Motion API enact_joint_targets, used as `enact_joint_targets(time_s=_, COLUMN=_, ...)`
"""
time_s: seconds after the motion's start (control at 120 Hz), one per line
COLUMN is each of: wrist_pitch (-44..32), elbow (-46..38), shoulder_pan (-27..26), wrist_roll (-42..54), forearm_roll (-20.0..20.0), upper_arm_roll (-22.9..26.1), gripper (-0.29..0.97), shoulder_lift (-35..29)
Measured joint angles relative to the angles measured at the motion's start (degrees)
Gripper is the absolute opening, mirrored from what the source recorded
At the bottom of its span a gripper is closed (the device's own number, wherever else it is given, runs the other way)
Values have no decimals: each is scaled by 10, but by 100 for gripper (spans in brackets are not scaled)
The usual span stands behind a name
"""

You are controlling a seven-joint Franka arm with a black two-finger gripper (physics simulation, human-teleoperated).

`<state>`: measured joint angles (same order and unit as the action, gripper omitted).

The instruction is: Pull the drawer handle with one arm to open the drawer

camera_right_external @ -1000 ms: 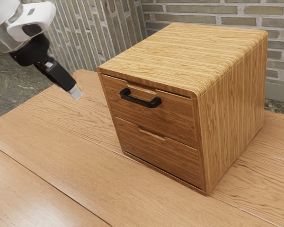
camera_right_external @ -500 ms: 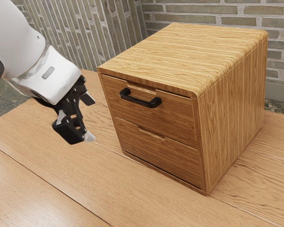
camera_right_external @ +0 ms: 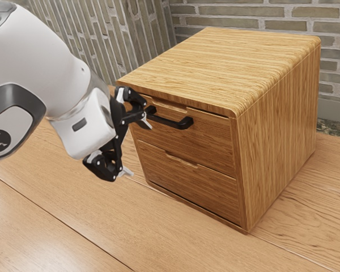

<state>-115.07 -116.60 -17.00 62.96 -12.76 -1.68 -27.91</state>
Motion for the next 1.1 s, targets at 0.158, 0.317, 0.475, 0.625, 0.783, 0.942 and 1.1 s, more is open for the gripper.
enact_joint_targets(time_s=0.158, wrist_pitch=-38, elbow=0, shoulder_pan=15, wrist_roll=31, forearm_roll=1, upper_arm_roll=-1, gripper=68, shoulder_lift=31)
enact_joint_targets(time_s=0.317, wrist_pitch=-74, elbow=4, shoulder_pan=28, wrist_roll=55, forearm_roll=2, upper_arm_roll=-15, gripper=68, shoulder_lift=51)
enact_joint_targets(time_s=0.475, wrist_pitch=-104, elbow=9, shoulder_pan=29, wrist_roll=73, forearm_roll=2, upper_arm_roll=-25, gripper=68, shoulder_lift=69)
enact_joint_targets(time_s=0.625, wrist_pitch=-121, elbow=10, shoulder_pan=29, wrist_roll=85, forearm_roll=2, upper_arm_roll=-33, gripper=68, shoulder_lift=80)
enact_joint_targets(time_s=0.783, wrist_pitch=-128, elbow=8, shoulder_pan=28, wrist_roll=95, forearm_roll=3, upper_arm_roll=-37, gripper=68, shoulder_lift=82)
enact_joint_targets(time_s=0.942, wrist_pitch=-130, elbow=4, shoulder_pan=28, wrist_roll=101, forearm_roll=3, upper_arm_roll=-42, gripper=68, shoulder_lift=81)
enact_joint_targets(time_s=1.1, wrist_pitch=-133, elbow=4, shoulder_pan=29, wrist_roll=106, forearm_roll=3, upper_arm_roll=-42, gripper=69, shoulder_lift=87)
